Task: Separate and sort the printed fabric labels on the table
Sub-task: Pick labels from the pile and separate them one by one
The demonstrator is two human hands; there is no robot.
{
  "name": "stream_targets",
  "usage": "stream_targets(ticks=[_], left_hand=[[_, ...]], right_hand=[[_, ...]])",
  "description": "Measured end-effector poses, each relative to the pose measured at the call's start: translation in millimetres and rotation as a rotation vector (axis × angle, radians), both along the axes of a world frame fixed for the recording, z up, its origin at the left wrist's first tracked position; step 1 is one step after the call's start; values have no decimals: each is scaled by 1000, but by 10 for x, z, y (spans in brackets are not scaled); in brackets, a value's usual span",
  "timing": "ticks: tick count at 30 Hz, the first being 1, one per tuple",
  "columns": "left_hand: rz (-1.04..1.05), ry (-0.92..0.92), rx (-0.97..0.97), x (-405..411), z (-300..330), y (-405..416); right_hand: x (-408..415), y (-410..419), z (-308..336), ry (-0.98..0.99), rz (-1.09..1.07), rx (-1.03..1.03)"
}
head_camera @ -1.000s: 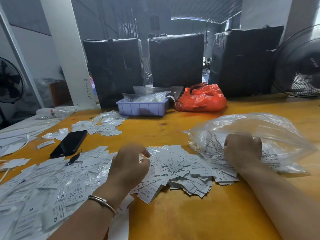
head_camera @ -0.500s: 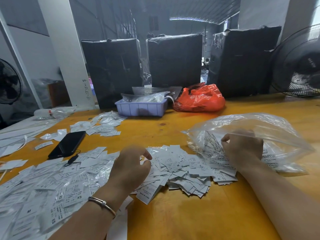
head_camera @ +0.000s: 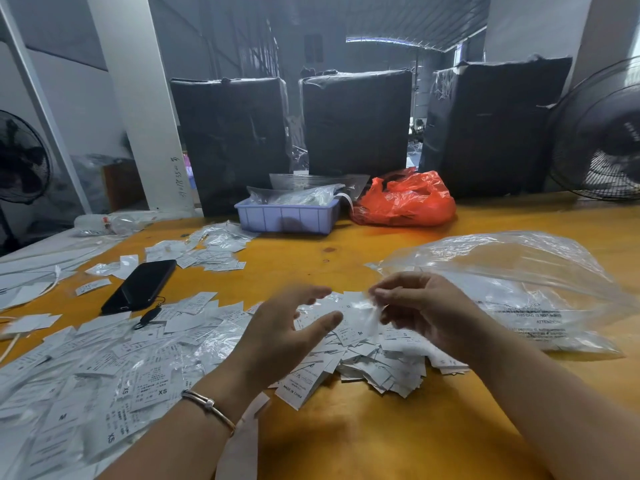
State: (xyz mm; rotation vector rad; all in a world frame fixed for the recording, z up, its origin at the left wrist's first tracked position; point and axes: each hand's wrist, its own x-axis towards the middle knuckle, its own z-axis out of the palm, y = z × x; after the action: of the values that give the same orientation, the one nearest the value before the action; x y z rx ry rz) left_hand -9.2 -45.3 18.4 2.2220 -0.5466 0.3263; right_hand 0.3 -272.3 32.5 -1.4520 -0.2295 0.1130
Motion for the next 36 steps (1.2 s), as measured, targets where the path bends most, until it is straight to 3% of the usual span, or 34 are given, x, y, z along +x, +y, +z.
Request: stream_targets(ticks=[5, 9, 11, 14, 21, 25, 29, 36], left_hand=[[-160, 111, -83, -51, 23, -46], [-168, 59, -234, -59, 45, -52], [-107, 18, -287, -44, 51, -25], [-12, 25, -325, -8, 45, 12], [104, 37, -258, 50, 3, 67], [132, 31, -257, 42, 5, 64], [70, 81, -347, 29, 21, 54], [58, -10, -283, 21, 16, 29]], right_hand=[[-54, 126, -35, 8, 153, 61], [-99, 182, -26, 3, 155, 108], [-94, 188, -57, -157, -28, -125], [-60, 155, -116, -541, -300, -728], [-17, 220, -210, -597, -66, -1083], [-18, 240, -182, -671, -75, -1084], [-37, 232, -188, -573, -94, -1022], [-69, 236, -166, -486, -118, -882]])
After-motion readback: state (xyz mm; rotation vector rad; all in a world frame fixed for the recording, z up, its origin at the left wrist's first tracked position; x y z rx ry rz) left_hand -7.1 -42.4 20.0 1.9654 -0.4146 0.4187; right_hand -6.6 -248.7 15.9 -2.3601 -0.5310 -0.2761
